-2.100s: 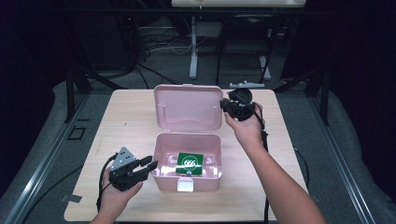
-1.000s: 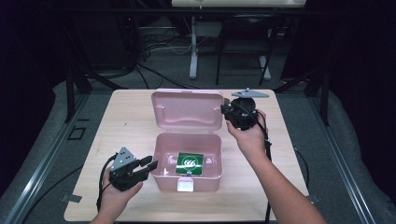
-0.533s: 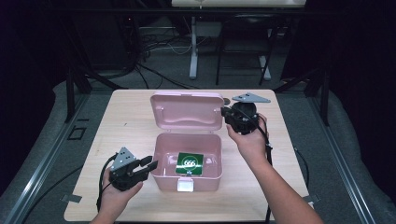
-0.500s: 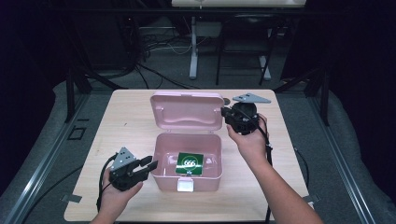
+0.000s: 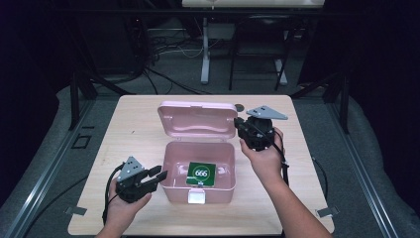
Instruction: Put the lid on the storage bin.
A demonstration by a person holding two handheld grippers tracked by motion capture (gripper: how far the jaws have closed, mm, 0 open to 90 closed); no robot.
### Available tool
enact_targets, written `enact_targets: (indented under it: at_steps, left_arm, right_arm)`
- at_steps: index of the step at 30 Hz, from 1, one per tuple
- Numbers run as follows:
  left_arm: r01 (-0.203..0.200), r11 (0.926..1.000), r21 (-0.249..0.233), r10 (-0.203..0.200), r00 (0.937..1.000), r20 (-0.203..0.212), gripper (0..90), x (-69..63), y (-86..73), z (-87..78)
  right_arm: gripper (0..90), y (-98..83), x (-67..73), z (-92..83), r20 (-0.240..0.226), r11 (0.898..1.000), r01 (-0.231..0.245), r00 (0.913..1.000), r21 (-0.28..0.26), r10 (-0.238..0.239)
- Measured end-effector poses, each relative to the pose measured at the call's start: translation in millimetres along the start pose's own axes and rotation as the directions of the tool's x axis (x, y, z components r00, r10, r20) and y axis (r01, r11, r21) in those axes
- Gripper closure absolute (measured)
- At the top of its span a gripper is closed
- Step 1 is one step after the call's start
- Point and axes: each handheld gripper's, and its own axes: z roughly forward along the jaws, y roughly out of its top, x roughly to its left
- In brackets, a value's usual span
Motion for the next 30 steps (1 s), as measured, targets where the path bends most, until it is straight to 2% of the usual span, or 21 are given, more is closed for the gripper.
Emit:
enact_targets:
  at_steps: [4, 12, 15, 30]
  left_arm:
    - [-0.001, 1.0000, 0.002, 0.001, 1.0000, -0.001, 67.7, -0.1, -0.1, -0.2]
    - [0.001, 1.0000, 0.002, -0.001, 1.0000, 0.001, 67.7, 0.0, -0.3, -0.5]
    - [0.000, 1.0000, -0.002, 0.000, 1.0000, 0.000, 67.7, -0.1, -0.6, -0.3]
    - [0.000, 1.0000, 0.001, 0.000, 1.0000, 0.002, 67.8, 0.4, -0.3, -0.6]
  right_arm:
    - [86.2, -4.3, -1.1, -3.2, -0.014, 1.000, -0.025, 0.9996, -0.011, 0.025]
    - [86.1, -8.1, 4.2, -9.1, 0.001, 1.000, -0.006, 1.0000, -0.013, 0.006]
    - [86.1, -11.3, 4.8, -9.7, 0.005, 1.000, -0.010, 0.9999, -0.029, 0.010]
    - [85.0, -20.7, 4.8, -14.5, -0.020, 0.997, -0.060, 0.9981, -0.057, 0.058]
